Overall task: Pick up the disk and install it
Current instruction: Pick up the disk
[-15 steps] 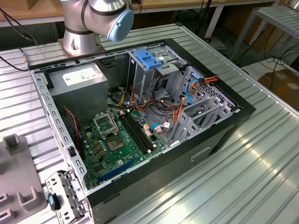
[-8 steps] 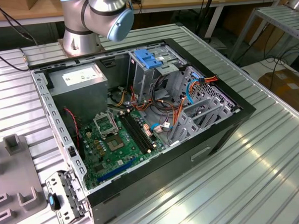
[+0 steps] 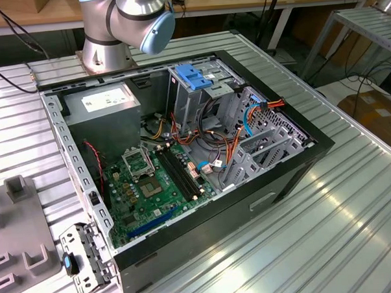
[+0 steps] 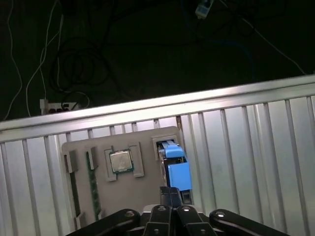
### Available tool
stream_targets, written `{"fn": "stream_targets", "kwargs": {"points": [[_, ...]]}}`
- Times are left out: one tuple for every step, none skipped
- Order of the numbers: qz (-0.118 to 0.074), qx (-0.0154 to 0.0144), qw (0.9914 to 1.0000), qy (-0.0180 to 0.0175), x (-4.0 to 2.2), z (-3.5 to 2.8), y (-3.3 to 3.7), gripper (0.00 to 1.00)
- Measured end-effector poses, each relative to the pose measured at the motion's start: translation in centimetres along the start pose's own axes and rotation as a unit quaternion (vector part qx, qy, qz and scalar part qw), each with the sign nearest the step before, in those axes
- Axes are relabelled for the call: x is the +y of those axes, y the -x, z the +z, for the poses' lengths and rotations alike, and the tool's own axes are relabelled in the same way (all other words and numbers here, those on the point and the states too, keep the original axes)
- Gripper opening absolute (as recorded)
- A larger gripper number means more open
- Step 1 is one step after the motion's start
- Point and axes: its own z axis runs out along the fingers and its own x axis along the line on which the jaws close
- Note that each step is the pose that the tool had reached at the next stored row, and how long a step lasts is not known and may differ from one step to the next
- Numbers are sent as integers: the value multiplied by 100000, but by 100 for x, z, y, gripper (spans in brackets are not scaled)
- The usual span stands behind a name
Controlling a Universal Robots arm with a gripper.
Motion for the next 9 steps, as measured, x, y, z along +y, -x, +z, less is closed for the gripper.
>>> {"fn": "stream_targets", "kwargs": {"points": [[-637, 9, 99998, -12, 0, 0, 0, 11], [-1894, 22, 99982, -41, 0, 0, 0, 11], [-2812, 36, 99960, -54, 0, 0, 0, 11], [-3452, 43, 99940, -67, 0, 0, 0, 11], [-3898, 47, 99924, -81, 0, 0, 0, 11], [-4356, 55, 99905, -87, 0, 0, 0, 11], [-4819, 62, 99884, -97, 0, 0, 0, 11], [-5250, 66, 99862, -106, 0, 0, 0, 11], [-5727, 71, 99836, -116, 0, 0, 0, 11]]}}
